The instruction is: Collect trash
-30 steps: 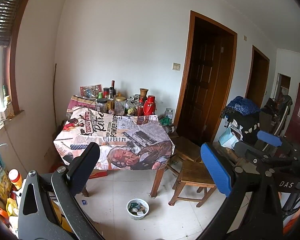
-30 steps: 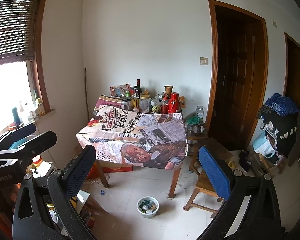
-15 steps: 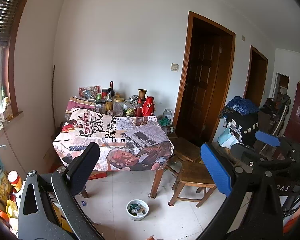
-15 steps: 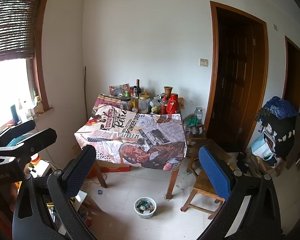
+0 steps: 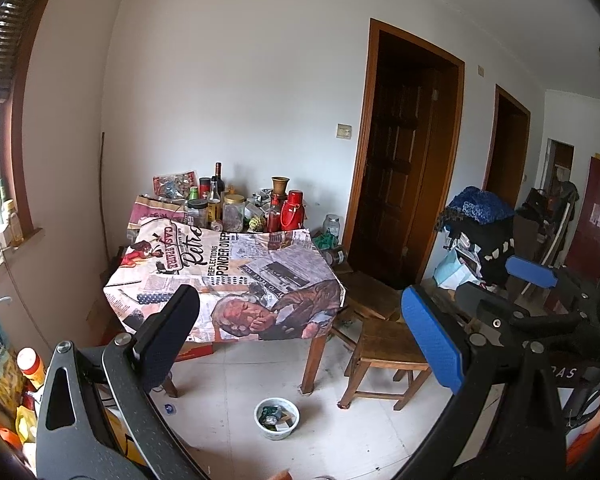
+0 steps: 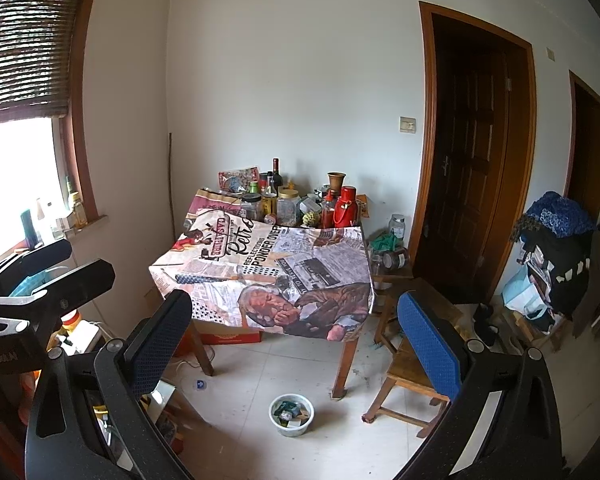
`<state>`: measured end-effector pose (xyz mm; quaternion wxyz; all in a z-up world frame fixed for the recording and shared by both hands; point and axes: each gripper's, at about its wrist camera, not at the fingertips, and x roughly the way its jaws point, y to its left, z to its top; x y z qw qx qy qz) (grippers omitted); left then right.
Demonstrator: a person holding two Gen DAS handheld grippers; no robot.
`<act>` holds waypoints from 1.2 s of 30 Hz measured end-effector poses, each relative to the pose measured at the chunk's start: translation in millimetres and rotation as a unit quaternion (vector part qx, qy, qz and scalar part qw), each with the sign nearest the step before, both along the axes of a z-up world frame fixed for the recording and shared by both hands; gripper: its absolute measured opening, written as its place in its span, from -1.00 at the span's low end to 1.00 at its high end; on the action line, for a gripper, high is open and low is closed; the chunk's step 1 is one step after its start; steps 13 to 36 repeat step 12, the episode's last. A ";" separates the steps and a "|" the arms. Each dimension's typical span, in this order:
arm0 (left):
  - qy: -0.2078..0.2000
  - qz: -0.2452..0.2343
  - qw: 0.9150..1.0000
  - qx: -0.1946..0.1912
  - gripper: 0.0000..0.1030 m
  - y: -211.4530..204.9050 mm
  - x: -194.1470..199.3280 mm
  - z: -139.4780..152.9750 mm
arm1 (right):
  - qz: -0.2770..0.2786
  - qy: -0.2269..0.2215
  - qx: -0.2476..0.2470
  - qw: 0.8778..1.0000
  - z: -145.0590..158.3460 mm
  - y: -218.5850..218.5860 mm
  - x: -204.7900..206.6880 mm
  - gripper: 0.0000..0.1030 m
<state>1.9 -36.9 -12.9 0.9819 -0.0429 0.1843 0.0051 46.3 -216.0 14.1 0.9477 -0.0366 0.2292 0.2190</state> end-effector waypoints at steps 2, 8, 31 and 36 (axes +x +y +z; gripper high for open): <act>0.000 -0.001 1.000 0.002 0.97 -0.3 0.8 -0.2 | 0.000 0.001 0.000 1.000 0.5 -0.5 0.8 0.98; 0.004 -0.001 1.000 0.001 0.98 0.8 3.1 -3.2 | -0.002 0.005 0.002 1.000 -0.6 -0.7 4.5 0.98; 0.011 0.003 1.000 -0.002 0.98 6.9 11.1 -7.0 | -0.003 0.013 0.000 1.000 -4.1 1.2 11.3 0.98; 0.011 0.003 1.000 -0.002 0.98 6.9 11.1 -7.0 | -0.003 0.013 0.000 1.000 -4.1 1.2 11.3 0.98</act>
